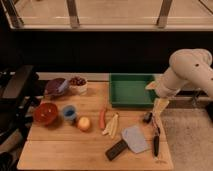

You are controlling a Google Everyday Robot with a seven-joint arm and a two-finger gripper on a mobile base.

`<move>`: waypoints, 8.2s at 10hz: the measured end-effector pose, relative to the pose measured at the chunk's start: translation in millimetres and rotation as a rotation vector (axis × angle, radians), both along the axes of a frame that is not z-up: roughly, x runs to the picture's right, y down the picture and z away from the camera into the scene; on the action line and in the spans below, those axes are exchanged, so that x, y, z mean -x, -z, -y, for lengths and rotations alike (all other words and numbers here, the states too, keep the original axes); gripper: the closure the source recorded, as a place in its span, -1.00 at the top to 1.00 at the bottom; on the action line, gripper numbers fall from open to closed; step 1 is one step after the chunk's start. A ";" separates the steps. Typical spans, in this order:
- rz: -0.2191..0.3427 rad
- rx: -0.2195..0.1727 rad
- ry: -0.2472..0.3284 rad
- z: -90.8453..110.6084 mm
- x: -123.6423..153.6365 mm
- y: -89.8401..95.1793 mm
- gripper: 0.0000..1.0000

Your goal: Place brush in red bowl

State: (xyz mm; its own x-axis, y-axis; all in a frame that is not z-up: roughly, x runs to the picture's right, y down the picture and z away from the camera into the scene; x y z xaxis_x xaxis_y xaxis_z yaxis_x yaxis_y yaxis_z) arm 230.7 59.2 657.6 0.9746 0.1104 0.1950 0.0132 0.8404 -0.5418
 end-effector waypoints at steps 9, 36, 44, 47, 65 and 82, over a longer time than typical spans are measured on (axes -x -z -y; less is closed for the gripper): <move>0.000 -0.001 0.000 0.3 0.0 0.2 0.60; -0.240 0.126 -0.506 -106.6 -94.2 -97.9 0.60; -0.280 0.175 -0.598 -122.1 -91.7 -107.3 0.60; -0.293 0.208 -0.624 -137.5 -86.7 -119.6 0.60; -0.290 0.287 -0.679 -168.3 -73.2 -151.1 -1.00; -0.007 0.232 -0.473 -79.0 71.2 -107.7 -1.00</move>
